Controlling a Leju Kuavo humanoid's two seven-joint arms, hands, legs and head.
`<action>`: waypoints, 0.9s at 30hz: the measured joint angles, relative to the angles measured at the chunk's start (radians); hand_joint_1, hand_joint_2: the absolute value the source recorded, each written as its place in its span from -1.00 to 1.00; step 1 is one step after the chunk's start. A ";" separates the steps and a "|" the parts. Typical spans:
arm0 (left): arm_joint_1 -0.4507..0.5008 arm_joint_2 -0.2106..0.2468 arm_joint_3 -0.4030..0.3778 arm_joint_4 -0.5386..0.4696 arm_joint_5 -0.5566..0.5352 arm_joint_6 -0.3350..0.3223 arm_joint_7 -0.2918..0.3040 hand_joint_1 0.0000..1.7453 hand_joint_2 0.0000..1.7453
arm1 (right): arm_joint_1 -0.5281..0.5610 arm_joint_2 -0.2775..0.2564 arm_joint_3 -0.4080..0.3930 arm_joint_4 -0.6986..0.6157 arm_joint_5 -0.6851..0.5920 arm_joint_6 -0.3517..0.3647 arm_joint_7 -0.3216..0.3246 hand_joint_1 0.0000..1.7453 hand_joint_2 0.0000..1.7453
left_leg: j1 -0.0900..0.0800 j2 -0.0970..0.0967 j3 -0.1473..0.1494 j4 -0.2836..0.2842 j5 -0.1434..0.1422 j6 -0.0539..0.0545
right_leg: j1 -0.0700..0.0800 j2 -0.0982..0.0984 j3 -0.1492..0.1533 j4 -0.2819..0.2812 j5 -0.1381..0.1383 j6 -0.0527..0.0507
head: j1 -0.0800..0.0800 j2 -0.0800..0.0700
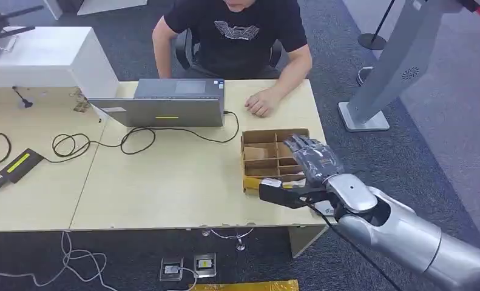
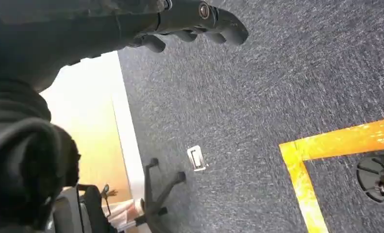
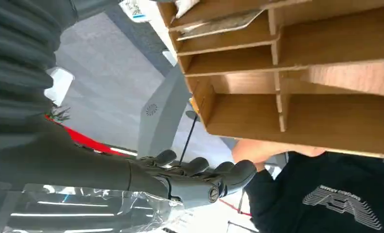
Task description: Pass the card to the sensor for recognition and then transmit it.
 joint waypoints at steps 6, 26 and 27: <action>-0.001 0.002 -0.020 0.000 -0.034 -0.018 -0.012 -1.00 -1.00 | 0.009 0.013 0.012 0.026 -0.011 -0.039 -0.011 -1.00 1.00 | 0.000 0.000 0.000 0.000 0.000 0.000 | 0.000 0.000 0.000 0.000 0.000 0.000 | 0.000 0.000; -0.005 0.004 -0.071 0.000 -0.052 -0.023 -0.027 -1.00 -1.00 | 0.039 0.056 0.014 0.149 -0.020 -0.102 -0.052 -1.00 1.00 | 0.000 0.000 0.000 0.000 0.000 0.000 | 0.000 0.000 0.000 0.000 0.000 0.000 | 0.000 0.000; -0.005 0.005 -0.074 0.000 -0.054 -0.023 -0.028 -1.00 -1.00 | 0.039 0.056 0.014 0.151 -0.020 -0.102 -0.053 -1.00 1.00 | 0.000 0.000 0.000 0.000 0.000 0.000 | 0.000 0.000 0.000 0.000 0.000 0.000 | 0.000 0.000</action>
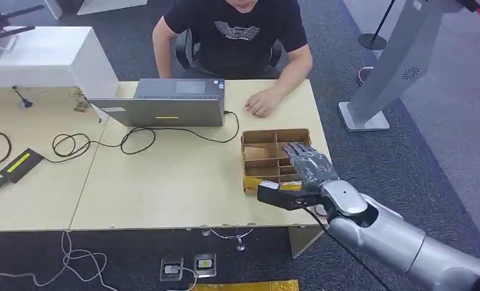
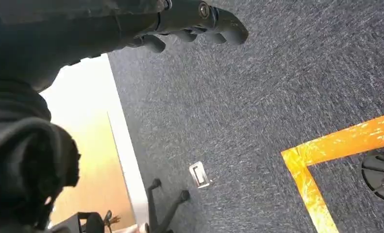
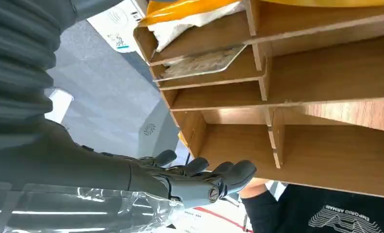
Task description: Pass the card to the sensor for recognition and then transmit it.
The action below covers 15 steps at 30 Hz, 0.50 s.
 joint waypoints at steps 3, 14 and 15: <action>0.000 0.000 -0.003 0.000 -0.003 0.000 -0.003 -1.00 -1.00 | 0.001 0.001 0.000 0.010 -0.001 -0.001 -0.003 -1.00 1.00 | 0.000 0.000 0.000 0.000 0.000 0.000 | 0.000 0.000 0.000 0.000 0.000 0.000 | 0.000 0.000; 0.000 0.005 -0.008 0.000 0.012 0.000 -0.004 -1.00 -1.00 | 0.007 0.003 0.000 0.033 -0.019 -0.012 -0.011 -1.00 1.00 | 0.000 0.000 0.000 0.000 0.000 0.000 | 0.000 0.000 0.000 0.000 0.000 0.000 | 0.000 0.000; 0.000 0.005 -0.008 0.000 0.013 0.000 -0.003 -1.00 -1.00 | 0.008 0.003 0.000 0.034 -0.022 -0.013 -0.011 -1.00 1.00 | 0.000 0.000 0.000 0.000 0.000 0.000 | 0.000 0.000 0.000 0.000 0.000 0.000 | 0.000 0.000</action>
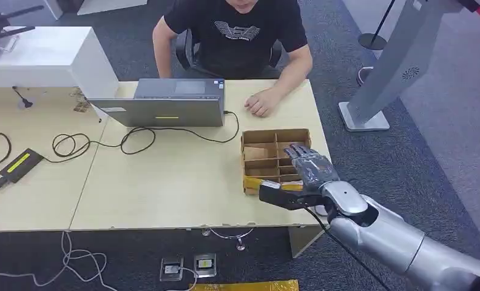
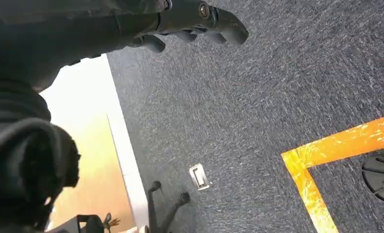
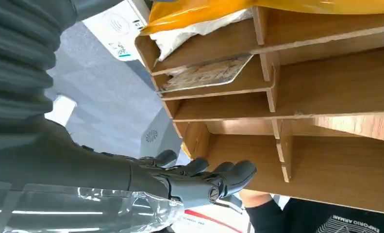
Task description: Pass the card to the sensor for recognition and then transmit it.
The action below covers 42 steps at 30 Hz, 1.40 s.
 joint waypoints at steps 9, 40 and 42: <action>0.000 0.000 0.000 0.000 0.011 0.003 -0.007 -1.00 -1.00 | 0.014 0.000 0.000 0.013 -0.011 -0.011 -0.001 -0.40 1.00 | 0.000 0.000 0.000 0.000 0.000 0.000 | 0.000 0.000 0.000 0.000 0.000 0.000 | 0.000 0.000; -0.003 0.006 -0.067 0.000 -0.054 -0.035 -0.010 -1.00 -1.00 | 0.039 0.021 -0.001 0.055 -0.023 -0.045 -0.076 1.00 1.00 | 0.000 0.000 0.000 0.000 0.000 0.000 | 0.000 0.000 0.000 0.000 0.000 0.000 | 0.000 0.000; -0.003 0.006 -0.068 0.000 -0.057 -0.035 -0.010 -1.00 -1.00 | 0.039 0.025 0.000 0.058 -0.024 -0.052 -0.079 1.00 1.00 | 0.000 0.000 0.000 0.000 0.000 0.000 | 0.000 0.000 0.000 0.000 0.000 0.000 | 0.000 0.000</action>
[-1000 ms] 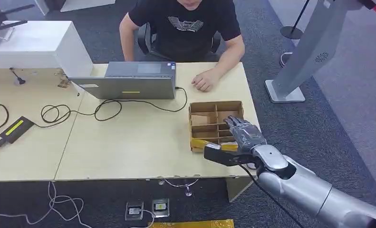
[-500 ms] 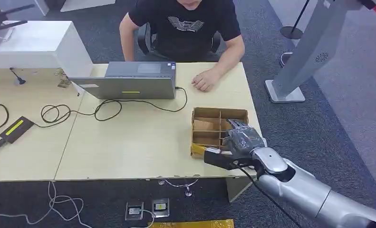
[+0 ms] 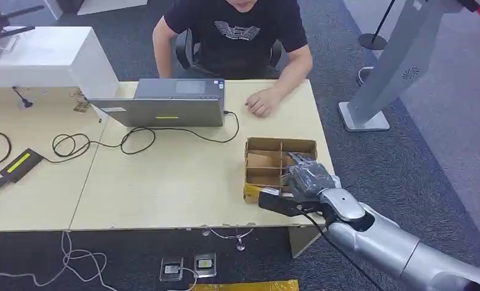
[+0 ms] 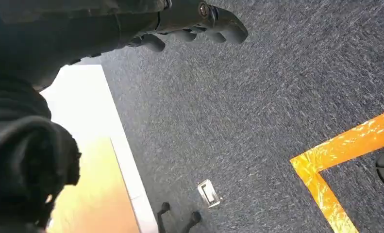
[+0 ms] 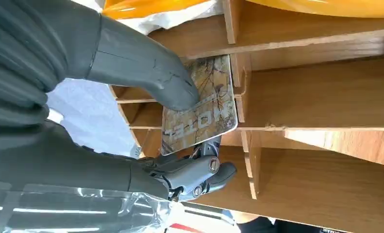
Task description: Pass the card to the sensor for recognition and then transmit it.
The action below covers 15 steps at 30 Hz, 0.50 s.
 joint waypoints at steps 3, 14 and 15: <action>0.000 0.000 -0.006 0.000 -0.005 -0.002 0.000 -1.00 -1.00 | 0.000 0.004 0.000 0.005 0.017 -0.021 -0.002 1.00 1.00 | 0.000 0.000 0.000 0.000 0.000 0.000 | 0.000 0.000 0.000 0.000 0.000 0.000 | 0.000 0.000; 0.000 0.000 -0.007 0.000 0.063 0.024 0.000 -1.00 -1.00 | -0.030 0.007 -0.097 -0.068 0.284 -0.198 0.047 1.00 1.00 | 0.000 0.000 0.001 0.000 0.000 0.000 | 0.000 0.000 0.000 0.000 0.000 0.000 | 0.000 0.000; 0.000 0.000 -0.007 0.000 0.064 0.024 0.000 -1.00 -1.00 | -0.031 0.007 -0.107 -0.077 0.286 -0.198 0.047 1.00 1.00 | 0.000 0.000 0.000 0.000 0.000 0.000 | 0.000 0.000 0.000 0.000 0.000 0.000 | 0.000 0.000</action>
